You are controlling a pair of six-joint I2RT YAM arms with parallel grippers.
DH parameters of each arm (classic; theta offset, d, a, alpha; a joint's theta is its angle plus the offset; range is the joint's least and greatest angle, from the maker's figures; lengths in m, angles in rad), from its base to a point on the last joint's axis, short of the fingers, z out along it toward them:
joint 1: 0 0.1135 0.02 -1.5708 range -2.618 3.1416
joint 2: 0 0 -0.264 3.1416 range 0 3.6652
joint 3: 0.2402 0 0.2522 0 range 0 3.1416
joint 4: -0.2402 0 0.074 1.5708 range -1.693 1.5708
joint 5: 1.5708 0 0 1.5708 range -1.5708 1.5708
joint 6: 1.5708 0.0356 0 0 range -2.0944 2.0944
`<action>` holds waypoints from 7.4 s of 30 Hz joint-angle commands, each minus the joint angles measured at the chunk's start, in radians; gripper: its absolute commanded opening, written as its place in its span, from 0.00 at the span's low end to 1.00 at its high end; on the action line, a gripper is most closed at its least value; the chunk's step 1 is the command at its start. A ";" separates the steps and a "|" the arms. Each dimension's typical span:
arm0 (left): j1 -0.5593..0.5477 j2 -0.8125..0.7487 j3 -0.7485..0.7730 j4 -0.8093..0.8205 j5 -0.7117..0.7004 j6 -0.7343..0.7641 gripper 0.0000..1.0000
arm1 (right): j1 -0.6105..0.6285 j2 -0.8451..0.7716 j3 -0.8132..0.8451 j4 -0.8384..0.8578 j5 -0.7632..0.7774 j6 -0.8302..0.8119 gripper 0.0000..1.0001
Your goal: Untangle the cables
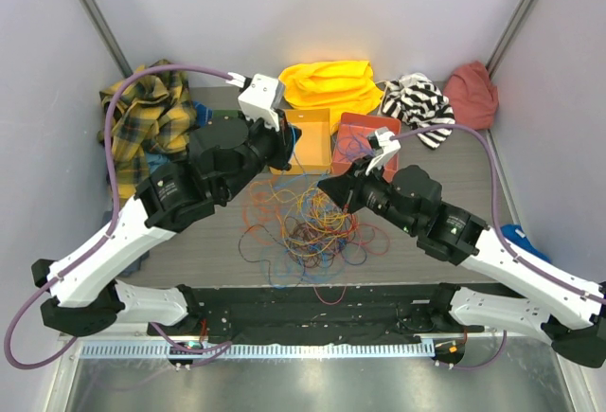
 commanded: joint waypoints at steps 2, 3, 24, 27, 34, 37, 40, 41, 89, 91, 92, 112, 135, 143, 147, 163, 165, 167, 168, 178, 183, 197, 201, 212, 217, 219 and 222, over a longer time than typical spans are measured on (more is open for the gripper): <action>0.002 -0.009 0.002 0.039 0.000 0.010 0.00 | 0.004 -0.007 -0.025 0.098 -0.040 0.025 0.09; 0.000 -0.010 0.003 0.025 -0.017 0.013 0.00 | 0.002 -0.019 -0.025 0.086 -0.011 0.019 0.09; 0.008 0.022 0.061 0.002 -0.058 0.003 0.00 | 0.004 -0.186 -0.037 0.003 0.177 -0.072 0.66; 0.009 0.025 0.075 0.008 -0.057 0.010 0.00 | 0.004 -0.195 -0.040 -0.017 0.168 -0.066 0.66; 0.009 0.079 0.169 -0.017 -0.034 0.021 0.00 | 0.002 -0.151 -0.065 0.052 0.036 -0.046 0.69; 0.009 0.099 0.225 -0.032 -0.026 0.026 0.00 | 0.004 -0.097 -0.048 0.075 -0.018 -0.061 0.70; 0.009 0.116 0.256 -0.043 -0.017 0.027 0.00 | 0.004 -0.038 -0.036 0.098 -0.049 -0.069 0.70; 0.009 0.119 0.259 -0.041 -0.014 0.026 0.00 | 0.004 -0.021 -0.039 0.107 -0.056 -0.073 0.70; 0.011 -0.281 -0.326 0.083 -0.235 -0.158 1.00 | -0.035 0.185 0.380 -0.042 0.335 -0.256 0.01; 0.011 -0.329 -0.366 0.069 -0.269 -0.169 1.00 | -0.070 0.212 0.446 -0.078 0.336 -0.258 0.01; 0.011 -0.373 -0.411 0.059 -0.279 -0.177 1.00 | -0.085 0.238 0.464 -0.089 0.333 -0.259 0.01; 0.011 -0.736 -0.857 -0.124 -0.250 -0.524 1.00 | -0.524 0.674 0.679 -0.064 0.246 -0.205 0.01; 0.011 -0.653 -0.874 -0.107 -0.213 -0.542 1.00 | -0.507 0.630 0.424 -0.136 0.346 -0.126 0.79; 0.011 -0.589 -0.877 -0.046 -0.201 -0.534 1.00 | -0.248 0.323 0.081 -0.097 0.188 -0.074 0.71; 0.011 -0.544 -0.886 -0.029 -0.184 -0.554 1.00 | -0.173 0.234 -0.144 -0.021 0.145 0.011 0.66; 0.011 -0.496 -0.911 -0.030 -0.161 -0.609 1.00 | -0.108 0.383 -0.246 0.174 0.094 0.062 0.45; 0.011 -0.503 -0.917 -0.033 -0.161 -0.608 1.00 | -0.108 0.429 -0.235 0.185 0.100 0.060 0.43; 0.011 -0.506 -0.920 -0.040 -0.164 -0.609 1.00 | -0.108 0.467 -0.226 0.184 0.100 0.057 0.42; 0.009 -0.509 -0.920 -0.041 -0.166 -0.608 1.00 | -0.110 0.476 -0.223 0.184 0.100 0.058 0.41; 0.009 -0.510 -0.926 -0.038 -0.166 -0.597 1.00 | -0.110 0.570 -0.177 0.236 0.121 0.052 0.30; 0.011 -0.510 -0.929 -0.040 -0.167 -0.594 1.00 | -0.108 0.512 -0.169 0.199 0.146 0.051 0.01; 0.011 -0.533 -0.922 0.031 -0.193 -0.567 1.00 | 0.071 0.255 0.512 -0.221 0.220 -0.172 0.01; 0.011 -0.564 -0.917 0.034 -0.227 -0.563 1.00 | 0.119 0.272 0.664 -0.261 0.198 -0.190 0.01; 0.009 -0.753 -1.193 0.653 -0.059 -0.390 1.00 | 0.123 0.262 0.629 -0.195 0.134 -0.127 0.01; 0.011 -0.633 -1.242 0.919 0.050 -0.312 1.00 | 0.125 0.265 0.630 -0.177 0.105 -0.087 0.01; 0.009 -0.592 -1.238 0.959 0.050 -0.301 1.00 | 0.125 0.265 0.632 -0.177 0.095 -0.080 0.01; 0.009 -0.555 -1.262 1.088 0.063 -0.263 1.00 | 0.123 0.263 0.632 -0.174 0.082 -0.066 0.01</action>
